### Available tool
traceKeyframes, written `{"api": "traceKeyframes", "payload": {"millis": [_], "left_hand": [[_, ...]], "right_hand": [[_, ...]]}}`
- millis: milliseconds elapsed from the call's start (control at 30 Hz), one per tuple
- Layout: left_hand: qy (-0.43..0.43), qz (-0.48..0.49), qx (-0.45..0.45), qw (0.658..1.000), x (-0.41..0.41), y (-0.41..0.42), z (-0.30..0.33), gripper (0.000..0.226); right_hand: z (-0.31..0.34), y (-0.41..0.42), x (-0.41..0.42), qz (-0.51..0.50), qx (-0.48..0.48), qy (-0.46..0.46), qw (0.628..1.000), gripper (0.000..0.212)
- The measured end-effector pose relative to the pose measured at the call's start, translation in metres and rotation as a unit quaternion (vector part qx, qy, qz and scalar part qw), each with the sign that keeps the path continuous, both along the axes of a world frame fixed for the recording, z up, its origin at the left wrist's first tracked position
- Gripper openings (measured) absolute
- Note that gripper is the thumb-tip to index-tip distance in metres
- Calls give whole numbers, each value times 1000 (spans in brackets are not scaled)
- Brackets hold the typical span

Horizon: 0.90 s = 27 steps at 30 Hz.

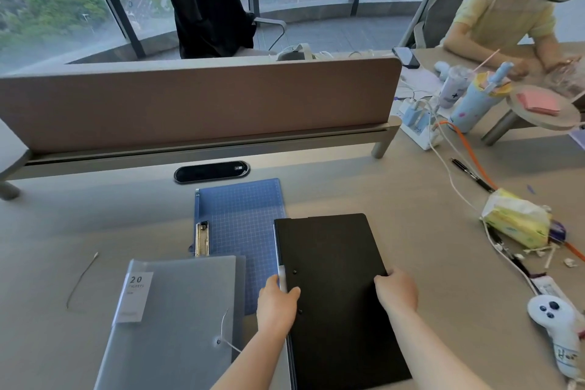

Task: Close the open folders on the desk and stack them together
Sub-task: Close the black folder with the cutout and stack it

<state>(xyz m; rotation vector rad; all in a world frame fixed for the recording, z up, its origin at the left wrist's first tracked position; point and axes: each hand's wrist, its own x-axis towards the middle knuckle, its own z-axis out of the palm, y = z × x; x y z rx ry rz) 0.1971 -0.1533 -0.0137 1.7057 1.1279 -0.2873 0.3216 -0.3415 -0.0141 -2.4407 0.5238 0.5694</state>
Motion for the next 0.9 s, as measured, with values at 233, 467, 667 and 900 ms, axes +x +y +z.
{"api": "traceKeyframes", "payload": {"millis": [233, 467, 667, 900], "left_hand": [[-1, 58, -87, 995, 5, 7, -3, 27], [-39, 110, -157, 981, 3, 17, 4, 5], [-93, 115, -154, 977, -10, 37, 17, 5], [-159, 169, -190, 954, -35, 82, 45, 19]], "right_hand": [[4, -5, 9, -66, 37, 24, 997, 23], [8, 0, 11, -106, 86, 56, 989, 22], [13, 14, -3, -104, 143, 34, 984, 21], [39, 58, -16, -83, 230, 25, 969, 15]]}}
